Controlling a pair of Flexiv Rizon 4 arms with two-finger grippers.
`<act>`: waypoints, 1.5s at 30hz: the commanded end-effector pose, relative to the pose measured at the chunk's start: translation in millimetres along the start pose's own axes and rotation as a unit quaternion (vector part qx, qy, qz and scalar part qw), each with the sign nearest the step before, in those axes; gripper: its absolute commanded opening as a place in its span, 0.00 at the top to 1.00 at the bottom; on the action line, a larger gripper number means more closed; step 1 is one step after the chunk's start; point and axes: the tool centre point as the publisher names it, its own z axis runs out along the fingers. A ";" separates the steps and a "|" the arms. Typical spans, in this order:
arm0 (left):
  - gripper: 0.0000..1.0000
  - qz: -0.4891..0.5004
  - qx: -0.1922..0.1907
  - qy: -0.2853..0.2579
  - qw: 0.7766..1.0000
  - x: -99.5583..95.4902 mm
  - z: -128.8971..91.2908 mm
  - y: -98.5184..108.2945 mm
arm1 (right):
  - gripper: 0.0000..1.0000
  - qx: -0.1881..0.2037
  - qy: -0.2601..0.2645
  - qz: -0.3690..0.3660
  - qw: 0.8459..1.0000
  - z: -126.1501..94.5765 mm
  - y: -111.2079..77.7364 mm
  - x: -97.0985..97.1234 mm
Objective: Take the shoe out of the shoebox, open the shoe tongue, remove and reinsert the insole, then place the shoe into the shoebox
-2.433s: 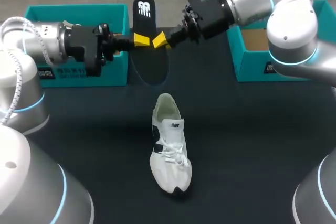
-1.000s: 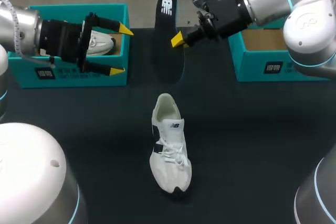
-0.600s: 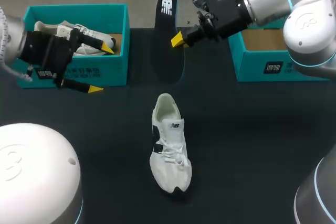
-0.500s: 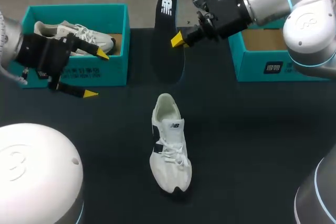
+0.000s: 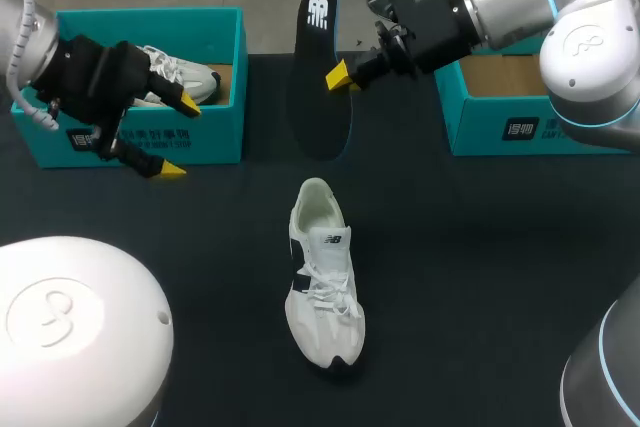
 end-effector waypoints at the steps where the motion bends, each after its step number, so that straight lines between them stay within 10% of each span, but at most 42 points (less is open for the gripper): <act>1: 0.00 -0.043 -0.035 0.060 0.997 -18.4 16.4 13.7 | 1.00 0.000 -0.002 0.001 1.000 0.7 0.1 0.6; 10: 0.00 -0.068 -0.031 0.083 0.994 -21.9 19.1 53.7 | 1.00 0.000 -0.002 0.001 1.000 0.7 0.1 0.6; 34: 0.00 -0.099 -0.100 0.091 0.986 7.4 12.1 64.9 | 1.00 0.000 -0.002 0.001 1.000 0.7 0.1 0.6; 45: 0.00 -0.099 -0.100 0.091 0.986 7.4 12.1 64.9 | 1.00 -0.043 0.006 0.001 0.999 16.1 10.8 -53.8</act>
